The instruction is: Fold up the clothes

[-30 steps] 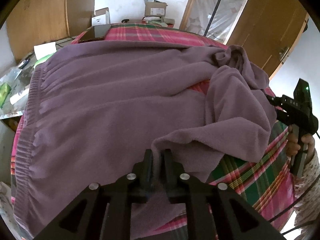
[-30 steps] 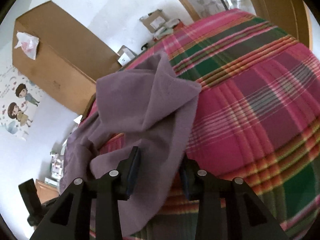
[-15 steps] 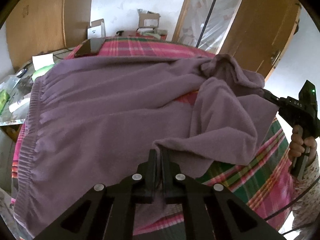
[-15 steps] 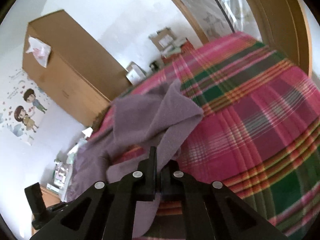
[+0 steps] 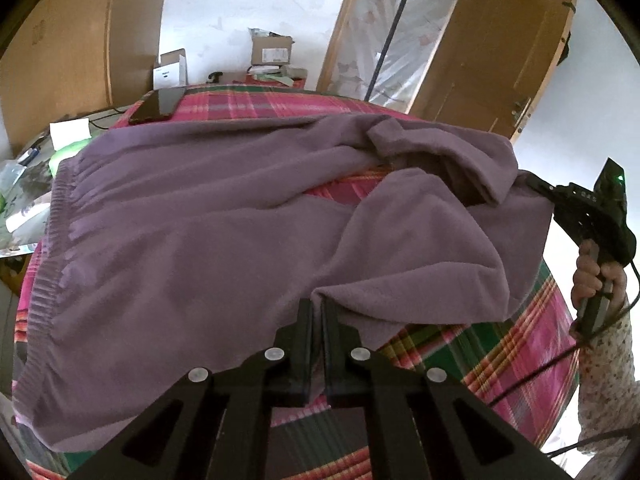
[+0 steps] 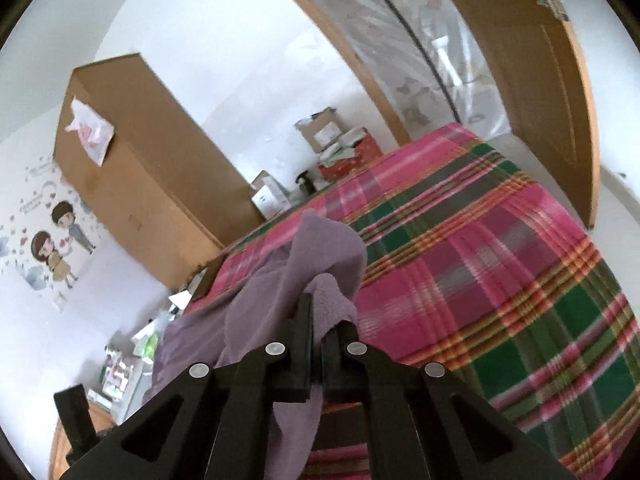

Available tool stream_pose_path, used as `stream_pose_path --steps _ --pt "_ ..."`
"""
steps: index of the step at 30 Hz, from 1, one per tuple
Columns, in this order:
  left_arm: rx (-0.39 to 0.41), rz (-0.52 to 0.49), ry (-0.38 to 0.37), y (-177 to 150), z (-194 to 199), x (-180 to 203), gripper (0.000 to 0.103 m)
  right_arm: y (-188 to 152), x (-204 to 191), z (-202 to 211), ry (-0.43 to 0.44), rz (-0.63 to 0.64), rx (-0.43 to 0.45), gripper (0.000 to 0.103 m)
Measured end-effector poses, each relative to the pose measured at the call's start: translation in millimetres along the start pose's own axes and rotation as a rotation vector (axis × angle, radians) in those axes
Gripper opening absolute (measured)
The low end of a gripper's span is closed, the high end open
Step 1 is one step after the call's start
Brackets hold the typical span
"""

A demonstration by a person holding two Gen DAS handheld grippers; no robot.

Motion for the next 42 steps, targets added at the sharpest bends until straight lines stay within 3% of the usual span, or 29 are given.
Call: stream_pose_path --steps 6,10,19,21,25,35,42 --pt "-0.001 -0.088 0.076 -10.8 -10.4 13.4 0.005 -10.0 13.6 -2.7 -0.046 -0.019 -0.027 0.003" --pt "0.003 -0.156 0.112 -15.2 -14.4 22.0 0.017 -9.4 19.2 -3.5 -0.058 -0.028 -0.026 0.003" --pt "0.036 -0.273 0.197 -19.4 -21.3 24.0 0.02 -7.7 15.6 9.6 -0.053 -0.02 0.018 0.003" --pt "0.011 -0.263 0.183 -20.2 -25.4 24.8 0.02 -7.3 14.8 13.1 -0.049 -0.021 0.027 0.003" --pt "0.011 -0.254 0.152 -21.9 -23.3 23.8 0.003 -7.6 15.4 19.1 -0.063 -0.018 0.042 0.003" --pt "0.073 -0.206 0.052 -17.4 5.0 19.8 0.002 -0.9 18.9 43.7 -0.103 -0.026 0.1 0.003" --pt "0.108 -0.236 0.0 -20.4 26.4 26.9 0.002 4.5 25.3 65.7 -0.143 -0.036 0.141 0.003"
Point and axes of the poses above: each gripper's, at about its wrist camera, not at the fingertips, and z roughly against the way its jaws point, x to its right, y to its top, the point moved 4 cm from there along -z, roughly the way its jaws point, and after that the axes turned 15 degrees about y, right-handed, at the moved point
